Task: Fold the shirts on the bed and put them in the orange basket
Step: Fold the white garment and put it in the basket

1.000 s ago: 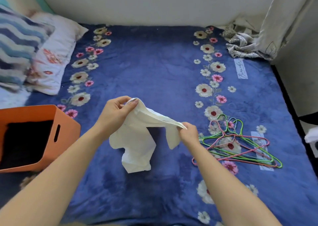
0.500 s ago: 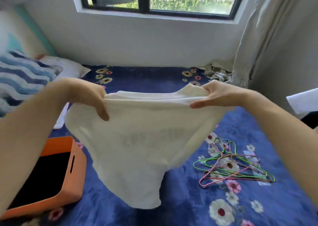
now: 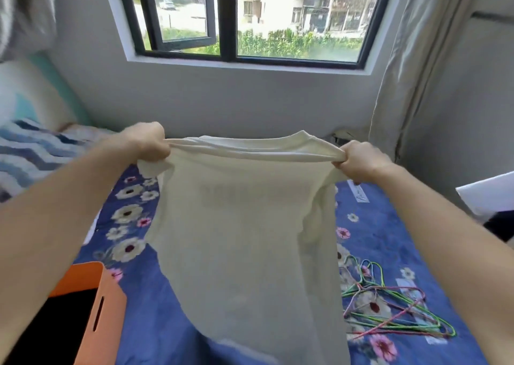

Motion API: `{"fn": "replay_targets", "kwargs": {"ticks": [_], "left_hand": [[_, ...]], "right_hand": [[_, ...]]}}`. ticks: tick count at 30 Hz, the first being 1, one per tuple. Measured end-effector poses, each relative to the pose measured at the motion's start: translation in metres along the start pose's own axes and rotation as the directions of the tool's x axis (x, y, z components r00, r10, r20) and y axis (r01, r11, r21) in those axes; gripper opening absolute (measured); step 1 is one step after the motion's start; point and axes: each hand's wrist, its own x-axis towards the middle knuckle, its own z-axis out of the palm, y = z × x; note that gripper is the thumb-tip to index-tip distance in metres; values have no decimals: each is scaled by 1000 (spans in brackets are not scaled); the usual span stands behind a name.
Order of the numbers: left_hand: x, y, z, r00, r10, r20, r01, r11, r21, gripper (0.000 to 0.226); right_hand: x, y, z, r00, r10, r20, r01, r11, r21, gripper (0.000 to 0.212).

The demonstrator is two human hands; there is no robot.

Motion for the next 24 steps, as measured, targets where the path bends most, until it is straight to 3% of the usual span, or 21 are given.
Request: {"fn": "replay_targets", "kwargs": {"ticks": [2, 4, 5, 7, 9, 10, 12, 14, 18, 21, 24], "left_hand": [[18, 9, 14, 995, -73, -75, 69, 997, -45, 17], [33, 16, 23, 987, -157, -39, 140, 948, -285, 22], [39, 21, 27, 979, -195, 52, 194, 834, -517, 26], [45, 37, 31, 962, -152, 226, 270, 414, -869, 28], [55, 46, 33, 987, -78, 144, 151, 92, -984, 34], [59, 48, 34, 995, -71, 74, 74, -12, -997, 39], [69, 47, 37, 995, -87, -40, -50, -120, -991, 31], [72, 42, 43, 982, -123, -145, -162, -145, -976, 19], [47, 30, 71, 901, -166, -402, -421, -102, -901, 18], [17, 10, 120, 820, -159, -550, -537, 118, -835, 23], [-13, -16, 178, 843, -103, -528, -483, 288, -827, 26]], "right_hand": [[16, -2, 10, 996, 93, 14, -94, 976, 197, 25], [27, -7, 15, 971, 152, 187, -232, 797, 558, 33], [31, -11, 15, 951, 144, 272, -297, 662, 688, 36], [44, -18, 16, 946, 123, 301, -325, 424, 845, 35], [60, -22, 19, 970, 177, 169, -209, 241, 948, 27], [66, -22, 20, 976, 212, 54, -107, 246, 963, 26], [73, -19, 23, 956, 242, -166, 56, 403, 914, 27], [68, -17, 22, 921, 228, -316, 157, 526, 836, 25], [38, -16, 30, 873, 181, -453, 299, 537, 789, 28], [14, -11, 57, 886, 165, -434, 285, 543, 790, 35], [-14, -3, 98, 918, 114, -380, 237, 610, 756, 41]]}}
